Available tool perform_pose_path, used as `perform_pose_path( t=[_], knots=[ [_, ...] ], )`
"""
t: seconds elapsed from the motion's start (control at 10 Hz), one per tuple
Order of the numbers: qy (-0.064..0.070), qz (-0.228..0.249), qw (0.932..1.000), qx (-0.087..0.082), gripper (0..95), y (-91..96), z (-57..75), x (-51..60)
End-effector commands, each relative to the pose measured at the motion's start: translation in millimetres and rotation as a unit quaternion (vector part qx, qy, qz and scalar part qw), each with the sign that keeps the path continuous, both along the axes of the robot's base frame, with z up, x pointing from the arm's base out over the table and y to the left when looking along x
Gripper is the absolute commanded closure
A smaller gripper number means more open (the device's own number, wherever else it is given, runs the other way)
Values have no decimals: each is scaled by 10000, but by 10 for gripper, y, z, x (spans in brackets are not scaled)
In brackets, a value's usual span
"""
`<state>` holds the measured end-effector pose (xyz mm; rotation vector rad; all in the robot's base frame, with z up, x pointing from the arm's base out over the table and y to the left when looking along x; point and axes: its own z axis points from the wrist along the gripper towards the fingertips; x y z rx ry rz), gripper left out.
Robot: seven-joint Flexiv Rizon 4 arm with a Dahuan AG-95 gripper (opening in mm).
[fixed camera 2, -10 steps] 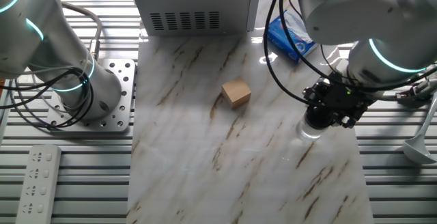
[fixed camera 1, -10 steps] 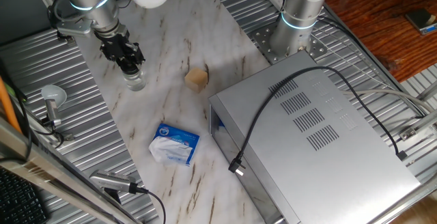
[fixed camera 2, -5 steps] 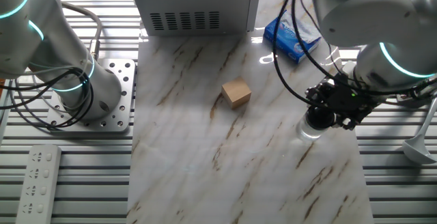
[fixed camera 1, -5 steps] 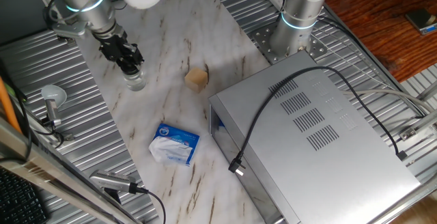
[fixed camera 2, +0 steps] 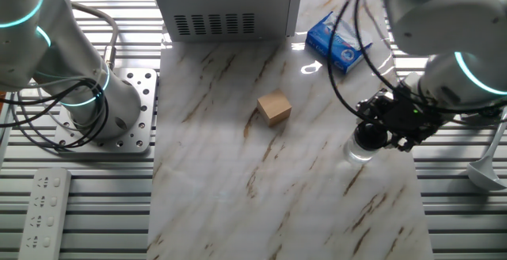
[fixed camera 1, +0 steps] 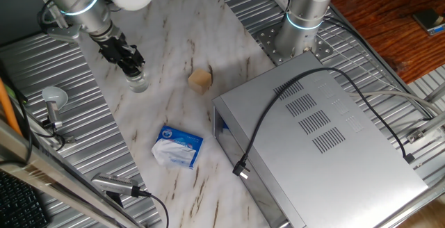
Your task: Unscrew the lid from the jar
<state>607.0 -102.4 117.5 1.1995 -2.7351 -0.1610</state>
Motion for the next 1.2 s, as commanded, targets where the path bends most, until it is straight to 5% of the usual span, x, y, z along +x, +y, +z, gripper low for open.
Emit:
perform_pose_path(
  t=[0.1,0.5,0.8,1.2],
  knots=[
    [9,-16,10000,18,950,5,8,-29],
    [104,-43,9999,56,950,6,31,-36],
    [302,-94,9994,136,950,6,33,-37],
    [307,-21,9993,229,950,4,3,-30]
  ],
)
